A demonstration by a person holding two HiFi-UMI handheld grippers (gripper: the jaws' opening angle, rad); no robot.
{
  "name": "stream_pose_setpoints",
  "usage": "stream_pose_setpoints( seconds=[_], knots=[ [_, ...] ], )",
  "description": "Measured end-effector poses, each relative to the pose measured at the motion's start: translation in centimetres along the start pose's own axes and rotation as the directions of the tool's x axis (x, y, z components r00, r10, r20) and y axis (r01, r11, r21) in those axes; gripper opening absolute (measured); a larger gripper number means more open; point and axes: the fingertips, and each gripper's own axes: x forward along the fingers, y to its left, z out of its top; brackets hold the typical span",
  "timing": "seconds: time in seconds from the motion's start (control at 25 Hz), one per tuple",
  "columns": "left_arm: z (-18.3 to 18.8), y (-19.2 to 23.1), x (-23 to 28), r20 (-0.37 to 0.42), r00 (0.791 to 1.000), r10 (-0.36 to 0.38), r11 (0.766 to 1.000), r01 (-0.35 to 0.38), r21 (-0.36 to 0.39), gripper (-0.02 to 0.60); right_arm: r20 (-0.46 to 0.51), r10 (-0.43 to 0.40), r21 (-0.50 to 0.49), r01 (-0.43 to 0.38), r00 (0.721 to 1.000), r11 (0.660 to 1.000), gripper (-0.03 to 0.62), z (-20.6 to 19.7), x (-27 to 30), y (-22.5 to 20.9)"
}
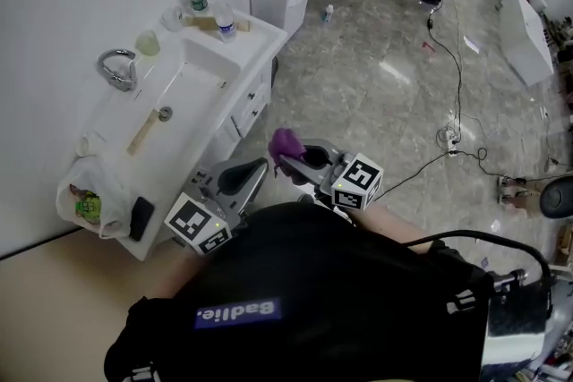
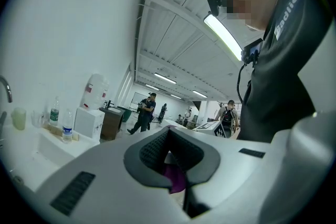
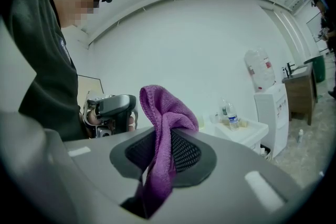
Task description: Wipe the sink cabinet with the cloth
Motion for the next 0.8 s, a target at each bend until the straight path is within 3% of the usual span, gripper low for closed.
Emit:
stream_pose_setpoints(
  seconds=[0.8],
  knots=[
    [-1.0, -2.5, -0.3, -0.037, 0.999, -0.006, 0.999, 0.008, 0.045, 0.005, -0.002, -0.013, 0.02, 0.013, 1.0, 1.0, 0.07, -0.6, -1.6, 1.4]
  ],
)
